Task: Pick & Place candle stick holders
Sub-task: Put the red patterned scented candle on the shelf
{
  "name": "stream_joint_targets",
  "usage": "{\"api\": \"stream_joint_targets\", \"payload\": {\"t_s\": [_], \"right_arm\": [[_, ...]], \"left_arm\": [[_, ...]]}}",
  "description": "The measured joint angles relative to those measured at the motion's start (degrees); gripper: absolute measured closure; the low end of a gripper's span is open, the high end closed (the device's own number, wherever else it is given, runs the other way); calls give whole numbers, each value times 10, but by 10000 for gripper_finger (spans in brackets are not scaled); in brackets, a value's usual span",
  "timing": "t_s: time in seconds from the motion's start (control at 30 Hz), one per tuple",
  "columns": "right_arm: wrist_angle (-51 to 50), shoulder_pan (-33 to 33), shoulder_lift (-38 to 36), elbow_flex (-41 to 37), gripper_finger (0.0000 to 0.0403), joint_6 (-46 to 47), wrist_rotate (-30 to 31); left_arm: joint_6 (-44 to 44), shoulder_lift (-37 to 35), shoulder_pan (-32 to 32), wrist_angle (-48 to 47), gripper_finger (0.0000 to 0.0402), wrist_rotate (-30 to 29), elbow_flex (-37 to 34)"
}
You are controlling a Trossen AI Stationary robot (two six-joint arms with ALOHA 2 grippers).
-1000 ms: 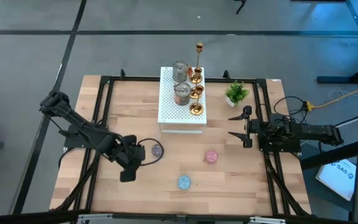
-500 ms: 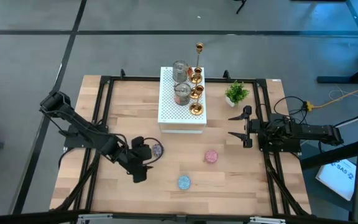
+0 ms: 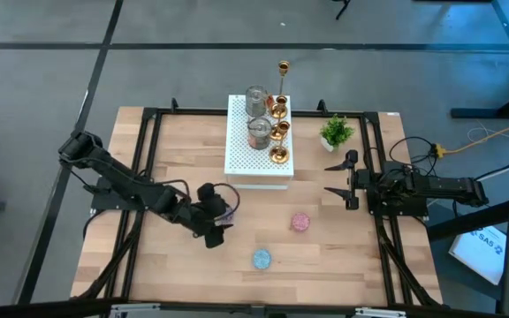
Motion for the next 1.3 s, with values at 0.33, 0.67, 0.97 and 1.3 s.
{"api": "stream_joint_targets", "payload": {"t_s": [0.33,0.67,0.97,1.3], "right_arm": [[0,0,0,0,111,0,0],[0,0,0,0,111,0,0],[0,0,0,0,111,0,0],[0,0,0,0,111,0,0]], "left_arm": [[31,89,57,-7,5,29,0],[42,95,54,-83,2,52,0],[60,95,88,-86,2,108,0],[60,128,105,-81,2,183,0]]}}
